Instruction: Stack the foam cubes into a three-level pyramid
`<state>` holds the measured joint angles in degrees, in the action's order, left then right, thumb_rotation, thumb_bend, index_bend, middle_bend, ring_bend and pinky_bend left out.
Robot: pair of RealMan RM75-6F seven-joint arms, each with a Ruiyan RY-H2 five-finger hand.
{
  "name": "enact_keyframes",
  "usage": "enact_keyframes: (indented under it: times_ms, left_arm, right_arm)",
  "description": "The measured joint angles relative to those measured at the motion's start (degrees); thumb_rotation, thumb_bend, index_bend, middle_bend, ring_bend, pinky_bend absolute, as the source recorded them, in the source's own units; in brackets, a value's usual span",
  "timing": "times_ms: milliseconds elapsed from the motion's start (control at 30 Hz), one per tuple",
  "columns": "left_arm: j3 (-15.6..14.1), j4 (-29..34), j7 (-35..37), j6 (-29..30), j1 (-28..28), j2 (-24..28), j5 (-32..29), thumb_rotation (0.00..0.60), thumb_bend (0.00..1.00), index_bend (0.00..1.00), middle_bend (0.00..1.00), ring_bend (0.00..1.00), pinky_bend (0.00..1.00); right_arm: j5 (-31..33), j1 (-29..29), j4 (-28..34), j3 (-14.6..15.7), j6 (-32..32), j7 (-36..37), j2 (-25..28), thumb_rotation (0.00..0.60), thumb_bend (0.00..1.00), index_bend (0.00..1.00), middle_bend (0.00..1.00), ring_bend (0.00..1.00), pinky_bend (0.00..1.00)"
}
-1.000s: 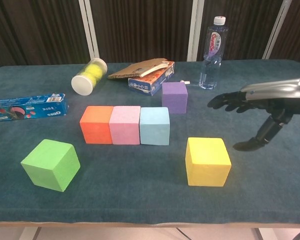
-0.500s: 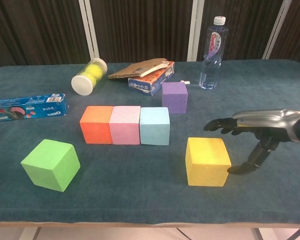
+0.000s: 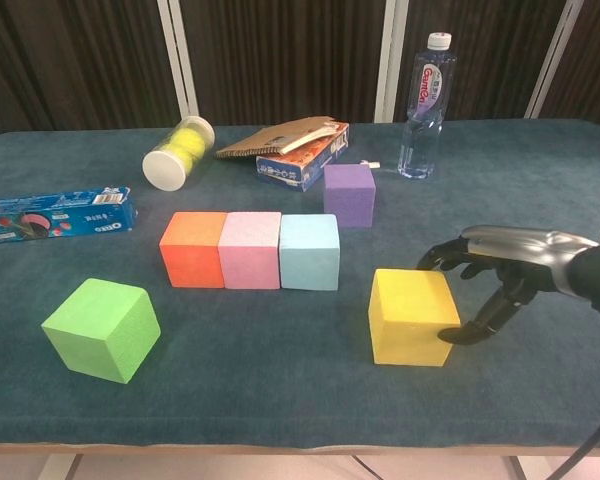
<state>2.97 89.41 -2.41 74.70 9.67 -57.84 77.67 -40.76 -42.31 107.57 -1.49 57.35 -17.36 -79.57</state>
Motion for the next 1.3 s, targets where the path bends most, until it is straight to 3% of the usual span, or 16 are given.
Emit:
enact_keyframes:
  times_ms: [300,500,833,1067,1300]
  left_arm:
    - [0.1,-0.6,1.0,-0.1,-0.1,0.2,-0.1,0.6,0.01,0.19,0.11,0.03,0.05]
    - [0.2,-0.7,1.1,-0.3,0.1,0.3,0.0,0.6,0.01,0.19,0.11,0.03,0.05]
    - [0.3,-0.9,1.1,-1.1,0.4,0.1,-0.6,0.6,0.01,0.19,0.11,0.03,0.05]
    - [0.5,-1.5,1.6,-1.7,0.5,0.0,-1.3,0.6,0.01,0.19,0.11,0.03,0.05]
    - [0.4,-2.1,2.0,-1.9,0.5,-0.5,-1.1,0.6,0.01,0.19,0.11,0.03,0.05]
  right_arm:
    - [-7.9,2.4,5.5,-0.8,3.3,1.1,5.1,0.6,0.21,0.53,0.12,0.07,0.14]
    - [-7.5,2.1,9.2,-4.9,3.6,2.3,9.7,0.6,0.21,0.52,0.12,0.07,0.14]
    - [6.4,-5.9,6.6,-13.8,0.9,1.2,8.6,0.6,0.21,0.5,0.11,0.07,0.14]
    - [18.9,-15.7,-0.7,-17.6,-0.6,-3.3,1.7,0.6,0.21,0.5,0.11,0.07,0.13]
    - [27.8,-24.3,-10.2,-19.1,-2.0,-8.4,-7.2,0.6,0.21,0.49,0.11,0.04,0.09]
